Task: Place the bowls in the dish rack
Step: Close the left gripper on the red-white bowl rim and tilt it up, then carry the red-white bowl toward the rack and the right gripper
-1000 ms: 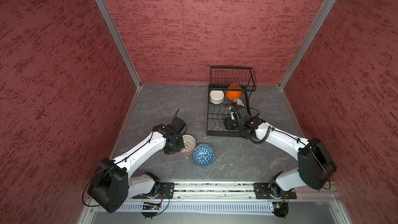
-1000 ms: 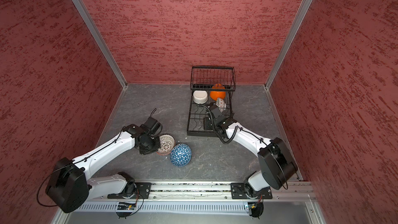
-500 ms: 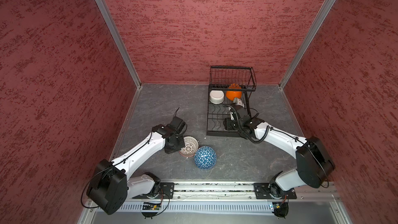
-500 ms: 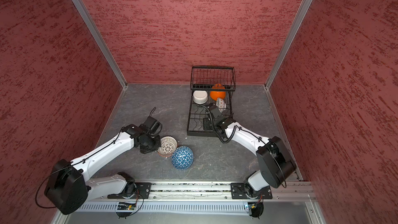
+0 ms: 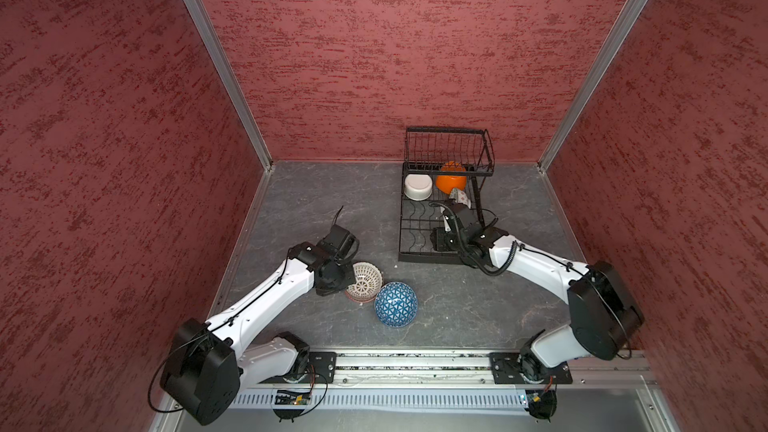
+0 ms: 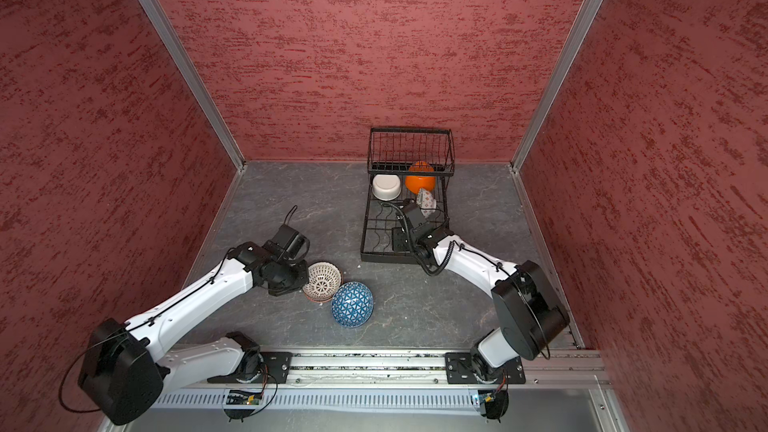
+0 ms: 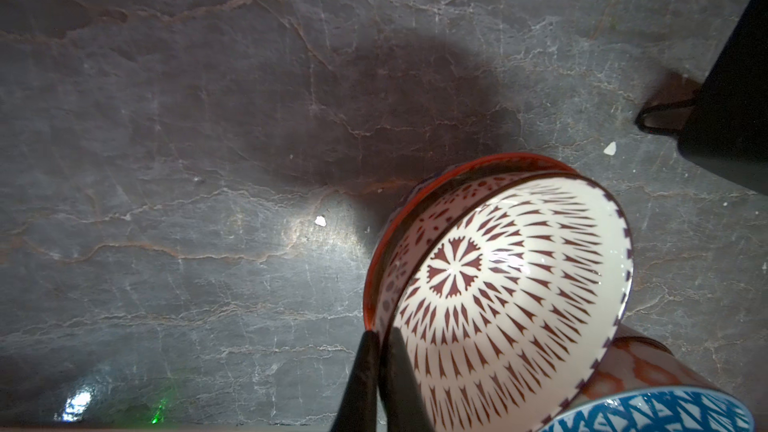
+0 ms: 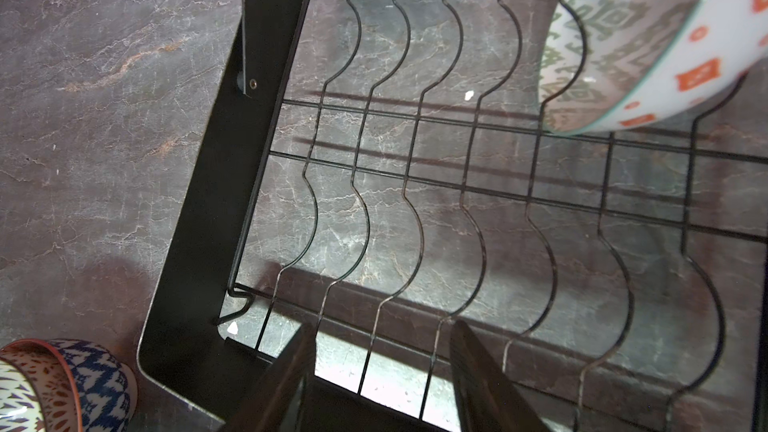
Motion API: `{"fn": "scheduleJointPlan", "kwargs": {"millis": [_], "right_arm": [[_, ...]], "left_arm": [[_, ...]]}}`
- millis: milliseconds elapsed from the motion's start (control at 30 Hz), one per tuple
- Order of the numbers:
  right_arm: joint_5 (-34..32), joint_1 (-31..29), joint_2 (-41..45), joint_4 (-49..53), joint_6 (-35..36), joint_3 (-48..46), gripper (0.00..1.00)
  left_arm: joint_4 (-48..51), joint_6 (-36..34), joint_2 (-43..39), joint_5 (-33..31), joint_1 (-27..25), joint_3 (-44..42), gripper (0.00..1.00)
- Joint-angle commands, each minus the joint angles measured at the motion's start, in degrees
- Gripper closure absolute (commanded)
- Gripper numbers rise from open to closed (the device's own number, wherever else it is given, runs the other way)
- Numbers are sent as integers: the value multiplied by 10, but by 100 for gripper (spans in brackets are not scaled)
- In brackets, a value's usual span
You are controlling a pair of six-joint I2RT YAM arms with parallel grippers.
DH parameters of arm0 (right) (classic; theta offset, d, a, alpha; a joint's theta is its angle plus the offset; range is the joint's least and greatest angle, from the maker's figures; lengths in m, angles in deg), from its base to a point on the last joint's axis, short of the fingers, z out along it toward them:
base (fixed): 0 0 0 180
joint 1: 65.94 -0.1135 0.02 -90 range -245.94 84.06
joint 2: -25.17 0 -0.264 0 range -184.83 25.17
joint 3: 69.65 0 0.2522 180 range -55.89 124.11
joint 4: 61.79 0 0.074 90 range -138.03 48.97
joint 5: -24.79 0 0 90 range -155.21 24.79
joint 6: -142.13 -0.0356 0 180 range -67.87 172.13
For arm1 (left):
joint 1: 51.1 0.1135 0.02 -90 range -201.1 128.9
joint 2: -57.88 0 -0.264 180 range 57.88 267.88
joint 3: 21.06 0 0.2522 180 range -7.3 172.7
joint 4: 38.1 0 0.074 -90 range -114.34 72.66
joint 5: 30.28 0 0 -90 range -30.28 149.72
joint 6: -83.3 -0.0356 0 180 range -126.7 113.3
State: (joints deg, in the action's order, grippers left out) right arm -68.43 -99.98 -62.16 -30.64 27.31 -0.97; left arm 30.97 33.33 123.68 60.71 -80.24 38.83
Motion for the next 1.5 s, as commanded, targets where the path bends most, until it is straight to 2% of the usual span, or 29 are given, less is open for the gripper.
{"fn": "scheduleJointPlan", "kwargs": {"millis": [0,467,867,1133,1467], "right_arm": [[-4,-3,-6,-10,0,-3,46],[5,-4,-9,-10,-1,3,46],[16,-4,-9,-13,-3,7,46],[42,-4,1,-24,-12,8,46],[19,-4,37,25,-24,34,47]], "left_arm": [[-18,-13,-19,-2,2,15,100],[-21,-20,-59,-24,1,30,100],[-50,-41,-84,-10,-11,58,100],[-85,-52,-65,-7,-33,80,100],[-135,-57,17,-18,-69,125,100]]}}
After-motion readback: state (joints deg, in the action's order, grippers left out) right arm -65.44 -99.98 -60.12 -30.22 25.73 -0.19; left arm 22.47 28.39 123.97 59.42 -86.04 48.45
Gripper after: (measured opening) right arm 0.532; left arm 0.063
